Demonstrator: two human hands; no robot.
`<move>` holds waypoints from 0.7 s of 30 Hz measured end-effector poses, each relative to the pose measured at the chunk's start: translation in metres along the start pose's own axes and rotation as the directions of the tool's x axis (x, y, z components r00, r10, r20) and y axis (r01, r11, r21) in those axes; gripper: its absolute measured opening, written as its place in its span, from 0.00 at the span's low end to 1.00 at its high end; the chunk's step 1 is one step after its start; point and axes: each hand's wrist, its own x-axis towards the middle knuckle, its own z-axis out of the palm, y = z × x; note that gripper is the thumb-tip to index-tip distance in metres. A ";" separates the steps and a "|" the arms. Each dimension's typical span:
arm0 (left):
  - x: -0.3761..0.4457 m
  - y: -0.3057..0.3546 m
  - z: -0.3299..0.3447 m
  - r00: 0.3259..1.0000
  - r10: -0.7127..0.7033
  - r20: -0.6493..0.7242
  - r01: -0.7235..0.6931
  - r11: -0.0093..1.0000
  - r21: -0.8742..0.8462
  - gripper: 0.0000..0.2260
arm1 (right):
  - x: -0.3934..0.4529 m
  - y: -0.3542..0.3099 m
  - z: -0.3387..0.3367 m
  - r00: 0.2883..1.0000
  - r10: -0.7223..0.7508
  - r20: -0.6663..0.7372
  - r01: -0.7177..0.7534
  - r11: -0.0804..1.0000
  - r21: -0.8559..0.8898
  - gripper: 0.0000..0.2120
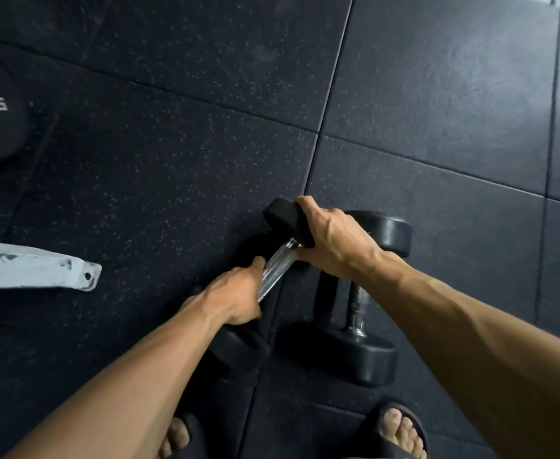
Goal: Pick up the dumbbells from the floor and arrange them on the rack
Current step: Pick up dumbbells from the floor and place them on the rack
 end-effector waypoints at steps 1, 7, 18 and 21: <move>0.001 -0.001 -0.003 1.000 -0.003 0.016 0.004 1.000 -0.008 0.30 | 0.001 0.000 0.000 1.000 0.006 -0.012 -0.006 1.000 0.001 0.28; -0.004 0.004 0.005 0.997 -0.068 0.036 0.069 0.997 -0.036 0.27 | -0.007 0.001 0.002 0.999 0.034 -0.037 -0.033 0.999 0.037 0.24; -0.113 0.043 -0.032 0.988 -0.126 0.087 0.146 0.947 -0.286 0.26 | -0.058 -0.046 -0.088 0.991 -0.132 -0.009 0.132 0.991 0.011 0.25; -0.168 0.066 -0.071 0.992 -0.124 0.026 0.126 0.932 -0.340 0.23 | -0.082 -0.074 -0.153 0.982 -0.187 -0.024 0.187 0.982 -0.023 0.25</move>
